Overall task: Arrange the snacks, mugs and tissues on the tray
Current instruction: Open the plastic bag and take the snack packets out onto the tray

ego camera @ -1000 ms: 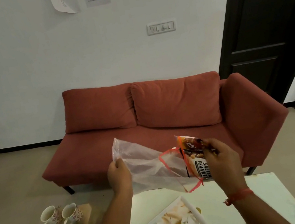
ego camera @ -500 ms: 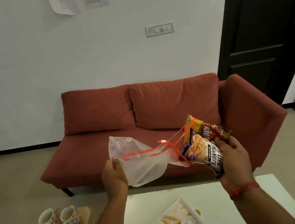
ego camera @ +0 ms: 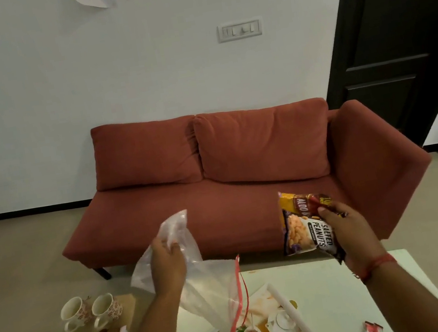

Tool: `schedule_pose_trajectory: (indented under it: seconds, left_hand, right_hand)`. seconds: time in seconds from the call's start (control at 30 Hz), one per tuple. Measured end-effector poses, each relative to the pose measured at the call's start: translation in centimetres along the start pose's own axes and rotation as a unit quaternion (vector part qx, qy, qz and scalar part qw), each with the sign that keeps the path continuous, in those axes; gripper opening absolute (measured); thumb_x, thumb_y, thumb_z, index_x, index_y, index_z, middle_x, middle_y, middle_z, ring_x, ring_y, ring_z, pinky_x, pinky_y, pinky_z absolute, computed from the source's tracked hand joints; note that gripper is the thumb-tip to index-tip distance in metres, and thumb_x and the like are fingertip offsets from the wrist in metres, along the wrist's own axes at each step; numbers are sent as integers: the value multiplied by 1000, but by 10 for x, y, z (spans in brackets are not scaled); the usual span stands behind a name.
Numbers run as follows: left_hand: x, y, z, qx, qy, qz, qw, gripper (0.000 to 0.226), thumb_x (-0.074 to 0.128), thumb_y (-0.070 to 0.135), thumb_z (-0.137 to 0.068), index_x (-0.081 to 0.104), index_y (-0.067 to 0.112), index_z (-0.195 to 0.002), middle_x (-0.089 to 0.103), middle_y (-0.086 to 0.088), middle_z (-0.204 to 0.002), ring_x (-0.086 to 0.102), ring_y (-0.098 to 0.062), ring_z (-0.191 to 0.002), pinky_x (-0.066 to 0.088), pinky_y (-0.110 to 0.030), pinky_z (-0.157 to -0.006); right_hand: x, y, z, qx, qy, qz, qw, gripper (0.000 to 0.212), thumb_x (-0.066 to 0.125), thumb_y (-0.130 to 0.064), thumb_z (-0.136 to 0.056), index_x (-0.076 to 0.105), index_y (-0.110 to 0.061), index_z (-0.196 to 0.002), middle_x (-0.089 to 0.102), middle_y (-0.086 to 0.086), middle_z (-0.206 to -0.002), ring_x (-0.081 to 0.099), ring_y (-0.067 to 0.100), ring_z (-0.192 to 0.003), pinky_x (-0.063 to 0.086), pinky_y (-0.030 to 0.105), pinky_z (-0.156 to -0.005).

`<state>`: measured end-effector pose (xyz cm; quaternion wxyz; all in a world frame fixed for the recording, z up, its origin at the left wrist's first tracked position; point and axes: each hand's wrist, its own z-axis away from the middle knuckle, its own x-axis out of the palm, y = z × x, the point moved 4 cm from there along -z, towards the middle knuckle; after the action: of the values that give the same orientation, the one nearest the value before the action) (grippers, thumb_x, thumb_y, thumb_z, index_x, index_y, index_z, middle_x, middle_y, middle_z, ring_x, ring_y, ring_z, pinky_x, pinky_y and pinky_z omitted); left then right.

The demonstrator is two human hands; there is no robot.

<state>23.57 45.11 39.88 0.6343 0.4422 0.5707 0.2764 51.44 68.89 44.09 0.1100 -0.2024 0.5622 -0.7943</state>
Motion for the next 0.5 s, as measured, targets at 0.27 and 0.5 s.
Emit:
schedule_pose_trajectory:
  seconds: [0.27,0.5]
  left_hand:
    - [68,-2,47,-18,-288,10,958,33,44,27,-104,51,31,-136,55,7,-133,52,-13,-118,44,-21,-94]
    - [82,-13,51,-113,-268,13,957,54,32,80,-81,50,38,-110,58,4,-114,57,-20,-105,52,-46,-90]
  right_hand:
    - [53,68,-2,154,-106,-50,981,15,56,-11,-98,67,-6,-106,74,15,-78,70,22,-57,52,27,-44]
    - [67,95,-21,213,-130,-15,968,16,57,-14,-98,65,-8,-111,73,16,-86,70,25,-64,58,32,-54]
